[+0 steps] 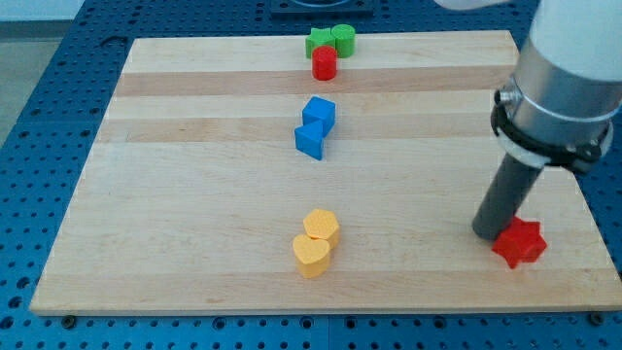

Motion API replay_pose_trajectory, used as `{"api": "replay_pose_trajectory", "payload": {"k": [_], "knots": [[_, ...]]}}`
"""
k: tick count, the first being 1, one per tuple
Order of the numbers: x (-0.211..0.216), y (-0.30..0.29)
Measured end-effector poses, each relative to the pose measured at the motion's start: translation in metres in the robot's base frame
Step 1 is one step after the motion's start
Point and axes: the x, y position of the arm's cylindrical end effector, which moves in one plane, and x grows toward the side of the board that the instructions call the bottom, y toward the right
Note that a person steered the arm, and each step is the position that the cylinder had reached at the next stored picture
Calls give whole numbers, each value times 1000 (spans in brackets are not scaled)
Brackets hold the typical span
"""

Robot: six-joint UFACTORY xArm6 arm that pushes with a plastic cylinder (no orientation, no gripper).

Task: Move your arm to the red circle

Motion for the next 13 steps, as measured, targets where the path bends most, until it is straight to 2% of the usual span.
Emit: {"api": "replay_pose_trajectory", "payload": {"k": [1, 2, 4, 6, 7, 11, 12, 13], "knots": [[13, 0], [-15, -1], [-122, 6], [-195, -23], [-217, -55], [-225, -276], [-242, -321], [-270, -324]]}}
